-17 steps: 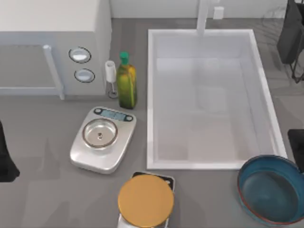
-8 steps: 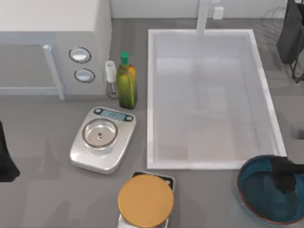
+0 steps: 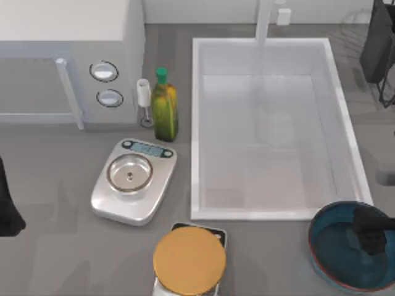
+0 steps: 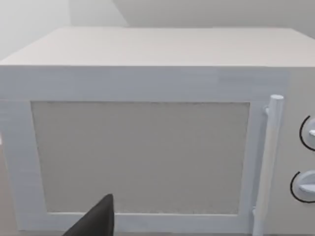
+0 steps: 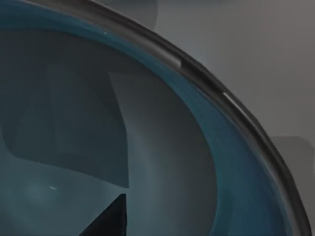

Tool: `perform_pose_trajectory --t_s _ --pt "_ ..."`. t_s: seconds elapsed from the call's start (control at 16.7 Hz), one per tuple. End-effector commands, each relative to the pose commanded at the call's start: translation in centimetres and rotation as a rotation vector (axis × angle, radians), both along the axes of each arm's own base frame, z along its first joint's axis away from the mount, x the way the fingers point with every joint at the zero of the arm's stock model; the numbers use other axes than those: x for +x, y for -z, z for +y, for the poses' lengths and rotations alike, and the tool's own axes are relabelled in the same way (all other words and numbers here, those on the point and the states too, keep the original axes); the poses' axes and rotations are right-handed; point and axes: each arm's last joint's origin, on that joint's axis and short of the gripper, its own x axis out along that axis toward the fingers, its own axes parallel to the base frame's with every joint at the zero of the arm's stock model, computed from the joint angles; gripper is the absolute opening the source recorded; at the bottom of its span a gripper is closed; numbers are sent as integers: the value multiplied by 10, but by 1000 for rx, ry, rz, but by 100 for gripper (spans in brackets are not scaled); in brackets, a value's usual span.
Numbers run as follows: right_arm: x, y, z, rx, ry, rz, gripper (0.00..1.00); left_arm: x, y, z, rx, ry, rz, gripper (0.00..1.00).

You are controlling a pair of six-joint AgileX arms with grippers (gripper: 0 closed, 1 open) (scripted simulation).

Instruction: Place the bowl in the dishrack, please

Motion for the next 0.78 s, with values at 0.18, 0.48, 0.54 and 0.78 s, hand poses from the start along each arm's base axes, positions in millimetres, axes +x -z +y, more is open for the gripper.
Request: perform_pose_trajectory --t_s 0.18,0.48,0.54,0.78 --pt "0 0 0 0 0 0 55 0 0 0 0 0 0 100" --pt "0 0 0 0 0 0 17 0 0 0 0 0 0 100" --pt "0 0 0 0 0 0 10 0 0 0 0 0 0 100" --pt "0 0 0 0 0 0 0 0 0 0 0 0 0 100"
